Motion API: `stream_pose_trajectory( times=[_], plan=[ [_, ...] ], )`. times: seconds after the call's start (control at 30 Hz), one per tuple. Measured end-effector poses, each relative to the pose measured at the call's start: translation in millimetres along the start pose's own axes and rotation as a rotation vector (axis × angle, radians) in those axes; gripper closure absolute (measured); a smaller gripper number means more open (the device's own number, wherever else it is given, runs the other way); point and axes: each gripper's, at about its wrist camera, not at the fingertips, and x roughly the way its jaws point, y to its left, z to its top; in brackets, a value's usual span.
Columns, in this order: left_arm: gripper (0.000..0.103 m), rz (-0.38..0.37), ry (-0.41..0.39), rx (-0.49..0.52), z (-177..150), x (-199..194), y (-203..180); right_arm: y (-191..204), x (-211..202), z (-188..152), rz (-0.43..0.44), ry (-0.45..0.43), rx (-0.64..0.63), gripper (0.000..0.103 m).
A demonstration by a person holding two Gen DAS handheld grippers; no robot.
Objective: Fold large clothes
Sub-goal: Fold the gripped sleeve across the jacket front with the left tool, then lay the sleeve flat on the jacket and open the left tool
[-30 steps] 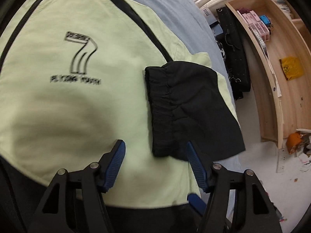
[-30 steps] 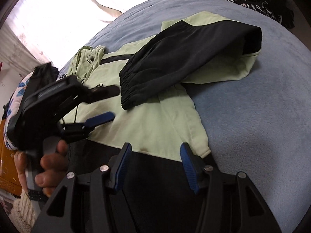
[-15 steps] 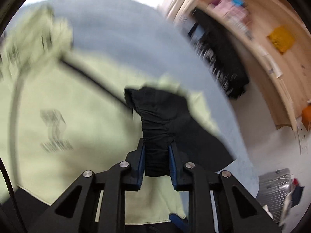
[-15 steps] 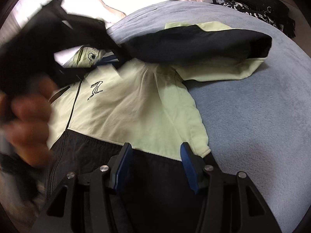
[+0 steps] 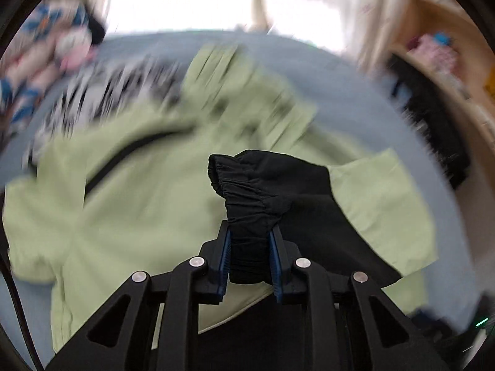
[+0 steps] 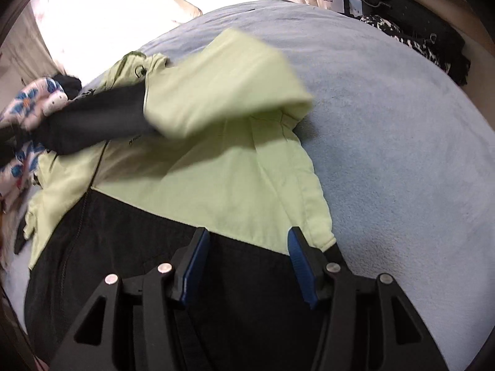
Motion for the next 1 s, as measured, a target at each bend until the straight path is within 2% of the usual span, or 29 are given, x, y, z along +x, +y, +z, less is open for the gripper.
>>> stream_pose_trajectory(
  times=[0.07, 0.1, 0.13, 0.2, 0.27, 0.33, 0.4, 0.5, 0.57, 0.63, 0.7, 0.8, 0.87, 0.93, 1.0],
  plan=[
    [0.079, -0.007, 0.065, -0.045, -12, 20, 22, 6, -5, 1, -0.007, 0.008, -0.013, 0.044],
    [0.078, -0.035, 0.088, -0.074, -17, 27, 34, 10, -9, 1, 0.008, 0.022, -0.015, 0.039],
    [0.075, -0.057, 0.097, -0.098, -20, 31, 44, 11, -12, 2, 0.023, 0.027, -0.016, 0.038],
    [0.068, -0.090, 0.096, -0.112, -16, 36, 51, 12, -20, 4, 0.059, 0.038, -0.015, 0.038],
    [0.055, -0.122, 0.079, -0.108, -10, 38, 52, 15, -27, 8, 0.083, 0.034, -0.013, 0.038],
    [0.038, -0.139, 0.052, -0.096, -2, 40, 59, 16, -36, 16, 0.088, 0.017, -0.009, 0.038],
    [0.035, -0.142, 0.041, -0.070, 5, 47, 56, 18, -42, 24, 0.091, 0.001, -0.004, 0.038],
    [0.035, -0.133, 0.097, -0.061, 13, 70, 56, 10, -45, 52, 0.076, -0.032, 0.019, 0.038],
    [0.040, -0.145, 0.138, -0.060, 14, 84, 55, 1, -41, 78, 0.063, -0.051, 0.041, 0.038],
    [0.068, -0.128, 0.135, -0.060, 17, 90, 53, -14, -29, 108, 0.047, -0.061, 0.062, 0.038],
    [0.078, -0.152, 0.130, -0.078, 23, 90, 52, -28, -10, 135, 0.047, -0.050, 0.090, 0.038],
    [0.081, -0.166, 0.071, -0.068, 42, 81, 44, -52, 35, 178, 0.048, -0.001, 0.137, 0.038],
    [0.081, -0.164, -0.023, -0.041, 56, 60, 38, -60, 61, 197, 0.001, 0.023, 0.150, 0.038],
    [0.081, -0.110, -0.100, -0.041, 69, 50, 42, -64, 84, 209, 0.019, 0.055, 0.167, 0.038],
    [0.080, -0.074, -0.062, -0.060, 72, 61, 51, -65, 99, 214, 0.052, 0.073, 0.188, 0.038]
  ],
)
